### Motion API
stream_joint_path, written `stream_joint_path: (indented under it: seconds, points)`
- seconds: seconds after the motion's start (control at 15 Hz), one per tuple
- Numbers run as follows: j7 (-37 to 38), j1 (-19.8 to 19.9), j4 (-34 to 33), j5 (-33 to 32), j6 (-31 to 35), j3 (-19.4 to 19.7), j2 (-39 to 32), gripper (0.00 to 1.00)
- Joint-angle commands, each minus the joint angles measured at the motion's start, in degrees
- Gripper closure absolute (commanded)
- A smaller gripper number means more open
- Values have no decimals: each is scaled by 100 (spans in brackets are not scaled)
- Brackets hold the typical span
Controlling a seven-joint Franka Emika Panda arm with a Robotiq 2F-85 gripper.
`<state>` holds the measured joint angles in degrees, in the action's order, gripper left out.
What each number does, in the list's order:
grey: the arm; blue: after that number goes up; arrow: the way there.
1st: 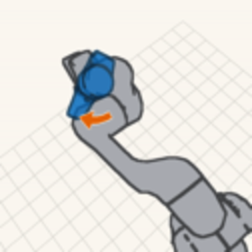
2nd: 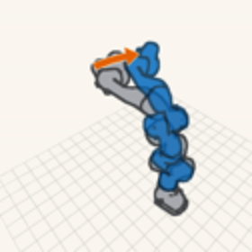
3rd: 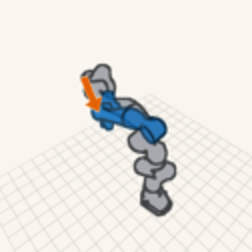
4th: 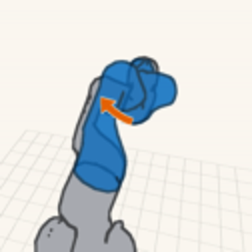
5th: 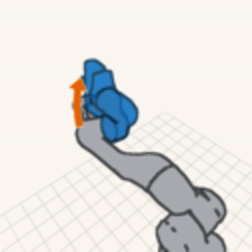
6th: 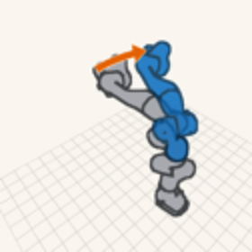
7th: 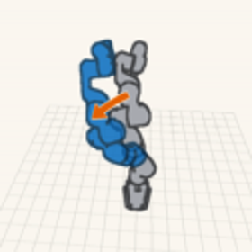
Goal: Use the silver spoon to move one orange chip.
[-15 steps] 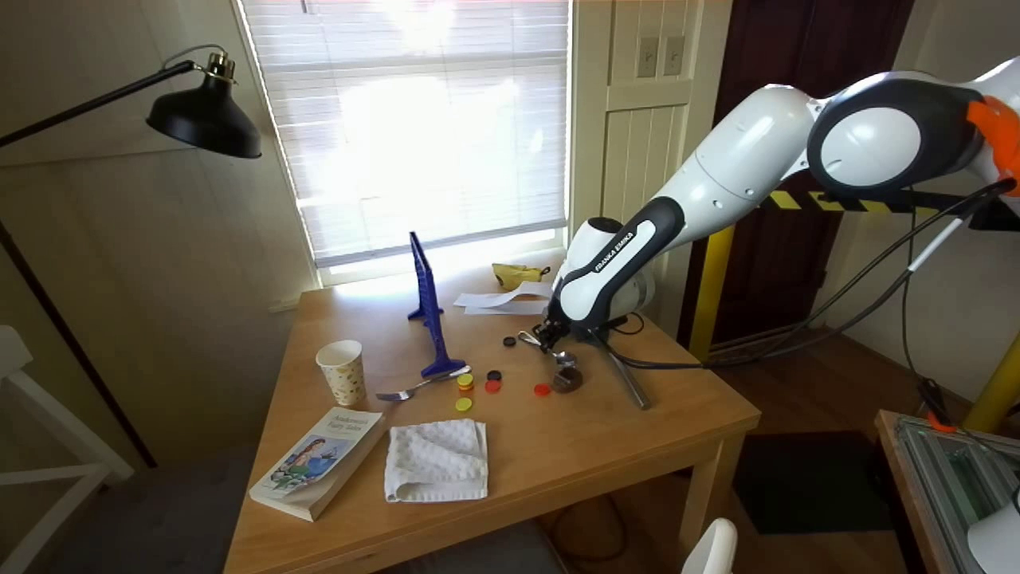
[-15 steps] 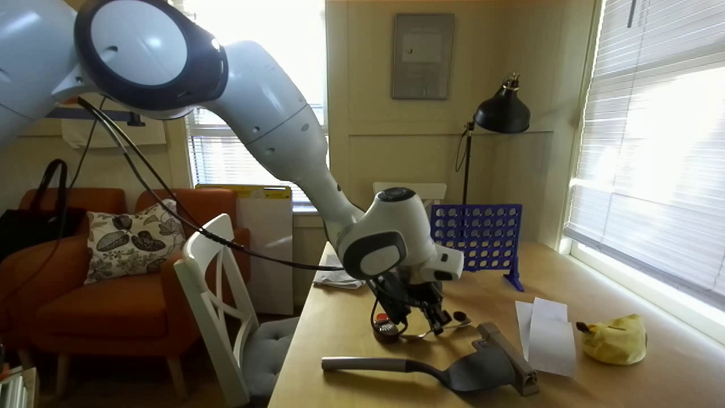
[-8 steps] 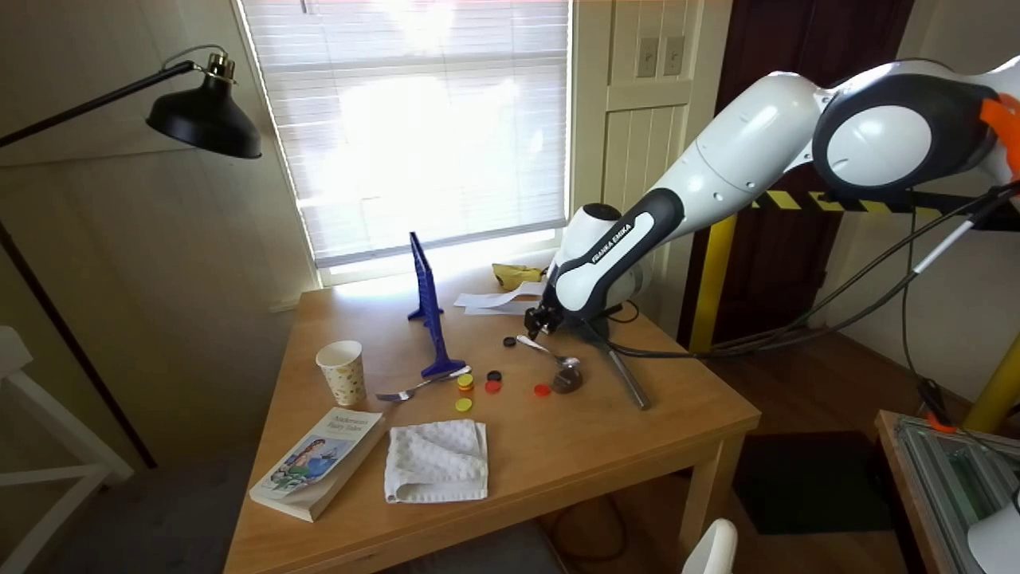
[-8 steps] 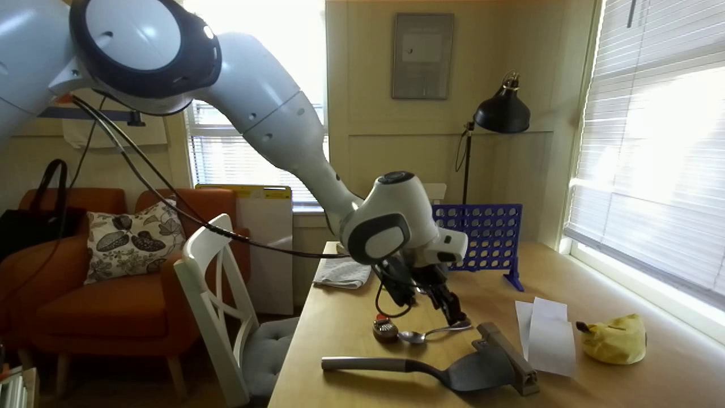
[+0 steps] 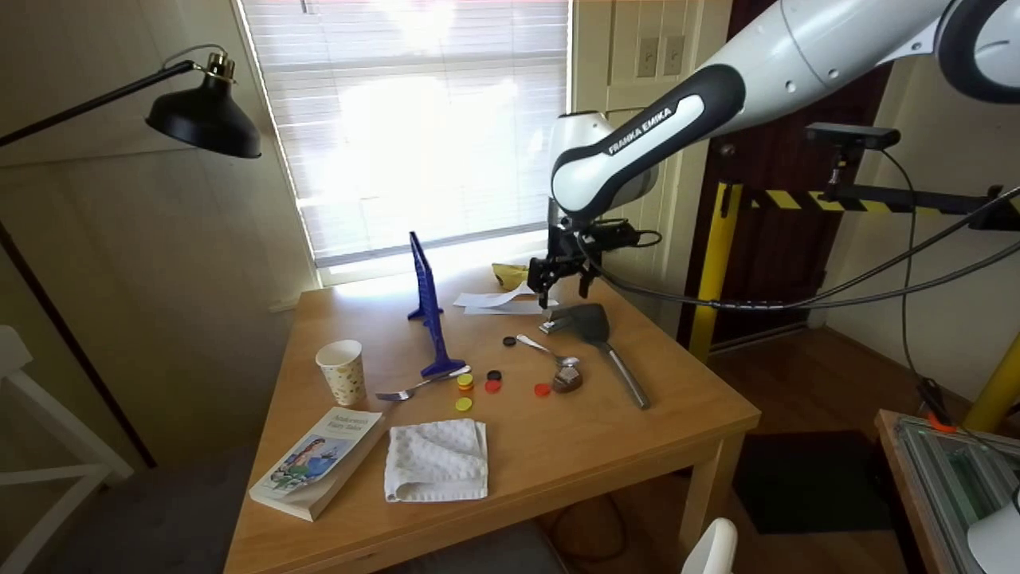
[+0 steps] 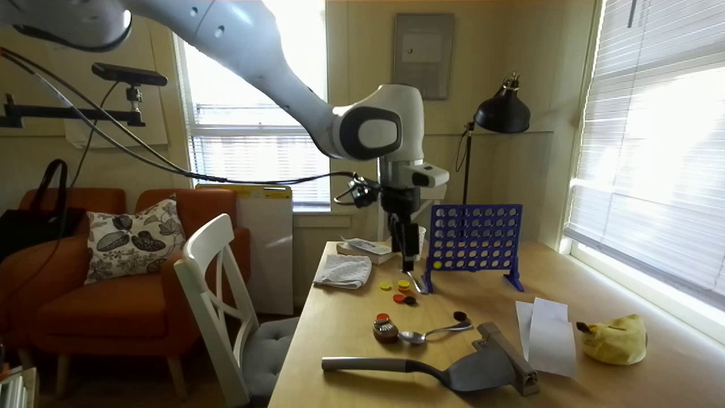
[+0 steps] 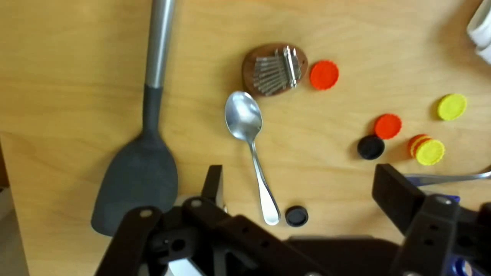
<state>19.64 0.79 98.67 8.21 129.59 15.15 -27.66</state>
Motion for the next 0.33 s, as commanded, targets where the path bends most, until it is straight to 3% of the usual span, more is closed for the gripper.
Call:
stream_joint_path:
  seconds: [0.0, 0.13, 0.27]
  points:
    - [156, 224, -55, -116, -471, -237, 176, 0]
    - [220, 282, -130, -96, -957, -256, 387, 0]
    - [227, 312, -145, -90, -1034, -267, 419, 0]
